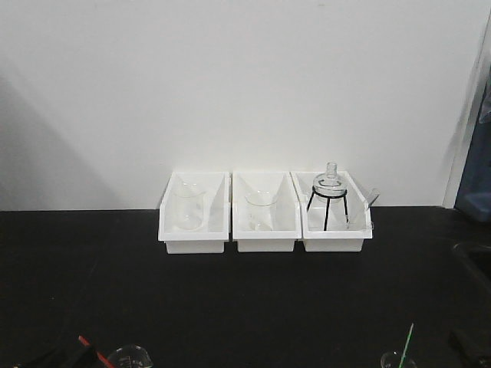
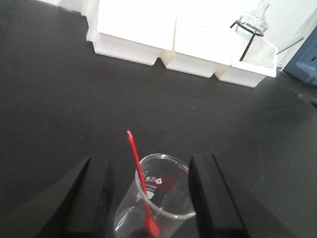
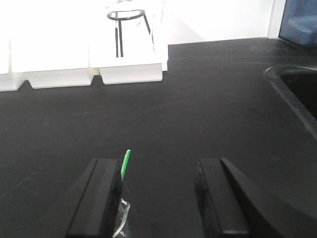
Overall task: Sort red and green spoons into left cabinet
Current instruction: 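Grasp the red spoon in its beaker with the left gripper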
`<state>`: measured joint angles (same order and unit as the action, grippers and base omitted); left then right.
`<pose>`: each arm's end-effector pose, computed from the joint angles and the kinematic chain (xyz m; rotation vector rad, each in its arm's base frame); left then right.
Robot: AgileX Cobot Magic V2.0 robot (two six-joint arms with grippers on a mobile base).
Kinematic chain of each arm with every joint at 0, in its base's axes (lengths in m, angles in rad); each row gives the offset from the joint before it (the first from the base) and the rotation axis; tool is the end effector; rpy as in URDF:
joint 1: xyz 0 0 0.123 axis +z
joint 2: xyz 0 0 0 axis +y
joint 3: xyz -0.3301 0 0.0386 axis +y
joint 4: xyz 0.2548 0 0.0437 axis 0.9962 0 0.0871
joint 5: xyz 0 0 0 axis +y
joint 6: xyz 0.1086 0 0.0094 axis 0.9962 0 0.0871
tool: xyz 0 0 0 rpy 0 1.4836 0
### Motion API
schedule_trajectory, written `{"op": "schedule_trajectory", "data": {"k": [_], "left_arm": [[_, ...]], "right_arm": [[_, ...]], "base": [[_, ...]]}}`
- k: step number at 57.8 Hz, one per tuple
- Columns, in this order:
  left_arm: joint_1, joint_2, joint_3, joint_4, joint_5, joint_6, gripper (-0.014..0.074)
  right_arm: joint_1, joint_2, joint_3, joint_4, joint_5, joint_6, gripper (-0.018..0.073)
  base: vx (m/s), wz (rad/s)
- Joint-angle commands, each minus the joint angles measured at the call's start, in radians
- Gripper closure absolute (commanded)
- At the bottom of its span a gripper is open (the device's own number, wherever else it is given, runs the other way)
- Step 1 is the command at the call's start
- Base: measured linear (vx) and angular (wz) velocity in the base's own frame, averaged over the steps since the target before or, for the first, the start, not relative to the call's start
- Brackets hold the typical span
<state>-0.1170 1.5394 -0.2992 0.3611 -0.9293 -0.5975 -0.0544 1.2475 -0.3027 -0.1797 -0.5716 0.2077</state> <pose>0.2481 -0.0602 0.2008 -0.0335 1.8585 -0.6064 0.2205 -0.0015 0.2359 0.0359 1.8634 0.0914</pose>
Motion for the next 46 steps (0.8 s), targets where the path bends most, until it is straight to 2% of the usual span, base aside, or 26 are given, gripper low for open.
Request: {"op": "schedule_trajectory", "data": {"k": [1, 9, 17, 35, 46], "left_arm": [[-0.004, 0.027, -0.024, -0.027, -0.154, -0.009, 0.0126], [-0.004, 0.089, -0.025, -0.077, -0.223, -0.005, 0.0126], [-0.004, 0.148, -0.026, -0.076, -0.307, -0.005, 0.0126], [-0.004, 0.212, -0.026, -0.077, -0.399, -0.005, 0.0126], [-0.004, 0.215, -0.105, -0.04, -0.357, -0.014, 0.0126]], "right_arm": [[-0.003, -0.015, -0.029, -0.006, -0.087, -0.009, 0.0145], [-0.003, -0.015, -0.029, -0.006, -0.087, -0.009, 0.0145], [-0.003, -0.015, -0.029, -0.006, -0.087, -0.015, 0.0145], [-0.003, -0.015, -0.029, -0.006, -0.041, -0.062, 0.0145], [-0.003, -0.015, -0.029, -0.006, -0.027, -0.062, 0.0145]], "base": [[0.0, 0.0], [0.0, 0.0], [0.0, 0.0], [0.0, 0.0], [0.0, 0.0]]}}
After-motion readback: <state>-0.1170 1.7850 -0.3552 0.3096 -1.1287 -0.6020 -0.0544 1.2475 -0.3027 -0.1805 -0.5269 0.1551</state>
